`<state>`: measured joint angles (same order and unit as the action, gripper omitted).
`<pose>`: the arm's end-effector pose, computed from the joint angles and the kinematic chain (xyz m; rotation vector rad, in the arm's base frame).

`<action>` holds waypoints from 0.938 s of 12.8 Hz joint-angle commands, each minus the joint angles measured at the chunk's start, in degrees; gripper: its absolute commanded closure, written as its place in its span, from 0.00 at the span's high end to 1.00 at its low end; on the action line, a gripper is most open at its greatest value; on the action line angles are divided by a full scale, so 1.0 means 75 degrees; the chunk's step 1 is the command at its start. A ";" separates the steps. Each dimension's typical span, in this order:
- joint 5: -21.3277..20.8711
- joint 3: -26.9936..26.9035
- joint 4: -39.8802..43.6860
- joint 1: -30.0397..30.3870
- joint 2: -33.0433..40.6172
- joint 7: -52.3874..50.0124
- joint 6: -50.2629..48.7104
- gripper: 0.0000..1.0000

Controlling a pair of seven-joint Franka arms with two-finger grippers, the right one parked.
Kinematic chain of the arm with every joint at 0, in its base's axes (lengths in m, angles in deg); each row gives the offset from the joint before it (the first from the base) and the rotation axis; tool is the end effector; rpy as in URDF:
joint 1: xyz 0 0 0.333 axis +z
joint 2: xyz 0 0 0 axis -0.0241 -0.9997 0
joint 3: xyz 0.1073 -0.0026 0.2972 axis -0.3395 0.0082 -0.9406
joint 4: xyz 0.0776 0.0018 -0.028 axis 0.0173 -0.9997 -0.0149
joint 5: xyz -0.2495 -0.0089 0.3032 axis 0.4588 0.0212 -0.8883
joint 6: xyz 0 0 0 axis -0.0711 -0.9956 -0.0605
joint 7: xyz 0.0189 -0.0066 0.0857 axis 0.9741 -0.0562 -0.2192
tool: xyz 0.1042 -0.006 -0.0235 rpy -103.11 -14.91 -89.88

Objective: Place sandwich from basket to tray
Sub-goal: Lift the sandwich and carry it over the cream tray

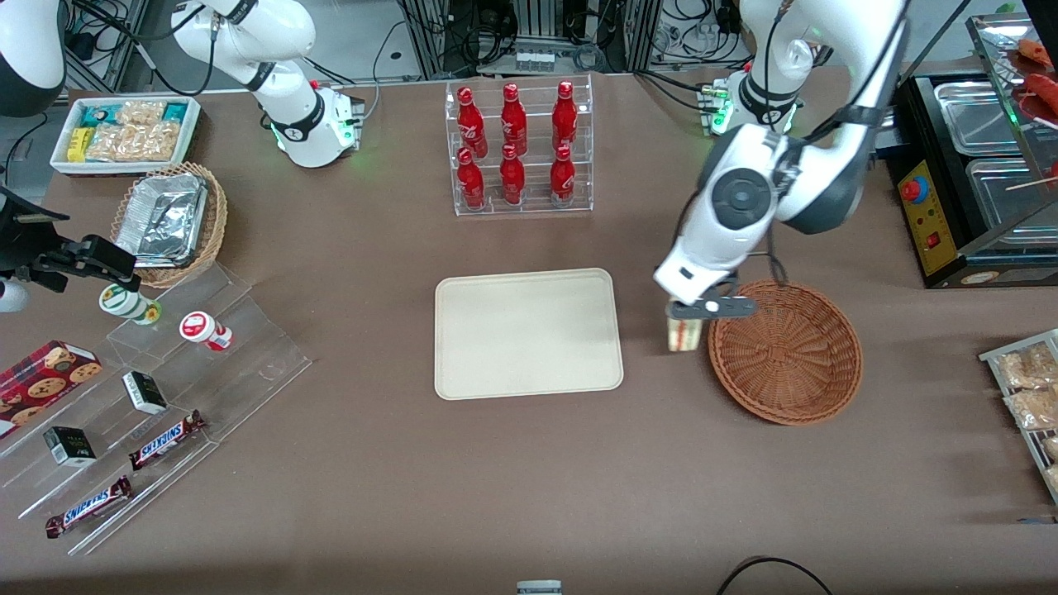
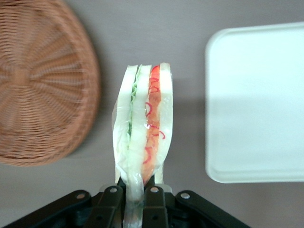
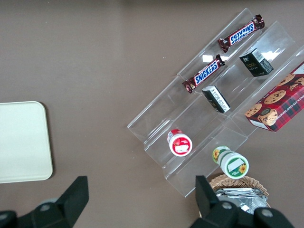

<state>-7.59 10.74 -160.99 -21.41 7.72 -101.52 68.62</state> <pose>0.4994 -0.2956 0.3500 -3.0765 0.0424 0.1641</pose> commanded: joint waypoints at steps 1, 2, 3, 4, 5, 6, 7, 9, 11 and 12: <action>0.0053 -0.0100 0.1076 -0.0732 -0.0900 -0.0926 -0.0137 0.00; 0.0064 -0.0088 0.1474 -0.0909 -0.1239 -0.1187 -0.0137 0.00; 0.0064 -0.0088 0.1953 -0.1189 -0.1625 -0.1572 -0.0172 0.00; 0.0064 -0.0088 0.2399 -0.1459 -0.2012 -0.1982 -0.0161 0.00; 0.0064 -0.0088 0.2752 -0.1647 -0.2329 -0.2299 -0.0160 0.00; 0.0064 -0.0088 0.3126 -0.1788 -0.2668 -0.2569 -0.0137 0.00; 0.0064 -0.0088 0.3478 -0.1894 -0.2985 -0.2769 -0.0125 0.00; 0.0134 -0.0076 0.4112 -0.2187 -0.3548 -0.3156 -0.0090 0.00; 0.0135 -0.0088 0.4372 -0.2340 -0.3854 -0.3426 0.0201 0.00; 0.0135 -0.0088 0.4384 -0.2375 -0.3902 -0.3578 0.0446 0.00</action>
<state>-7.14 10.84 -131.32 -38.02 -19.50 -125.97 70.59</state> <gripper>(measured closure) 0.859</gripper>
